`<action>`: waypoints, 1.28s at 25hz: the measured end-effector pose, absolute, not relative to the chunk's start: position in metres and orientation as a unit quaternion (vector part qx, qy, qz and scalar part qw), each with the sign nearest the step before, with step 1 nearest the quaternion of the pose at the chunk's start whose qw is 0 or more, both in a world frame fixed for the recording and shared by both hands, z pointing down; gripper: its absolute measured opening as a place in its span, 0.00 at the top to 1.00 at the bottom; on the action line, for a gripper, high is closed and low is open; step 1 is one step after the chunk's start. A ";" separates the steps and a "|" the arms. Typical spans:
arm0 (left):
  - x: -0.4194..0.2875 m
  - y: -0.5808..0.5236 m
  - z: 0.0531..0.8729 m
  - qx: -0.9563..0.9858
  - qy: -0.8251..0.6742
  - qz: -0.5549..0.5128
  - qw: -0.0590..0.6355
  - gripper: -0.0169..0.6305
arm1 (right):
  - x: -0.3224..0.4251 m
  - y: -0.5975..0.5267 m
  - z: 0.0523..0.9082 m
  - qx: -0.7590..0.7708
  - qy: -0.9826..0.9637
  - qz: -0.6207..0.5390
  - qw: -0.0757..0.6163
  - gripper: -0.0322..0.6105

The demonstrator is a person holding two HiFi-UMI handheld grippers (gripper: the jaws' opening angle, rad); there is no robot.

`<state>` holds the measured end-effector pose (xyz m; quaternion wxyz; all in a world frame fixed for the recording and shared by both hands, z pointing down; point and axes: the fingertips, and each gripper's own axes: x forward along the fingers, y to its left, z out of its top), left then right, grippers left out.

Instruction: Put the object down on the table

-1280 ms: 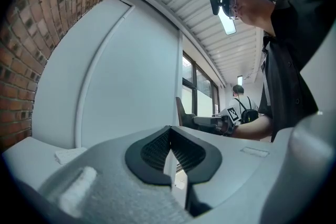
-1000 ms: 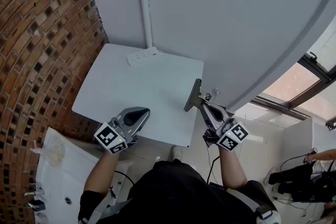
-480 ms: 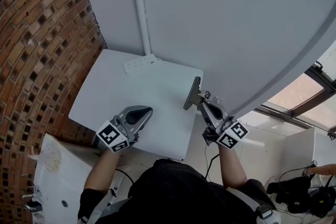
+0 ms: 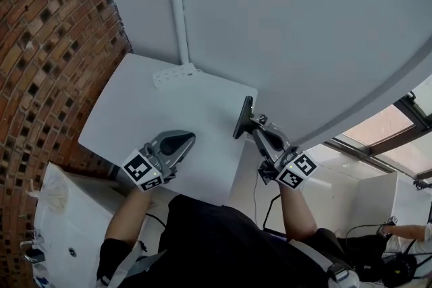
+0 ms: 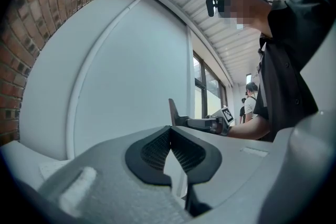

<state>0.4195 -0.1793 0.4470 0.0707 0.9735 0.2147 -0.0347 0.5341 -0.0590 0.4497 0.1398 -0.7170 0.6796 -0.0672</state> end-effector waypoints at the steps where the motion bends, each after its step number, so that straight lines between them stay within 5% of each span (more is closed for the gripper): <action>1: 0.417 -0.180 0.450 0.972 0.222 -0.032 0.076 0.98 | 0.535 -0.063 0.454 -0.718 0.678 -0.073 0.140 0.94; 22: 0.403 -0.284 0.537 0.976 0.176 0.038 0.122 0.98 | 0.535 -0.204 0.588 -0.699 0.636 -0.287 0.158 0.94; 32: 0.409 -0.303 0.559 0.969 0.194 0.051 0.142 0.98 | 0.539 -0.262 0.679 -0.671 0.543 -0.443 0.240 0.94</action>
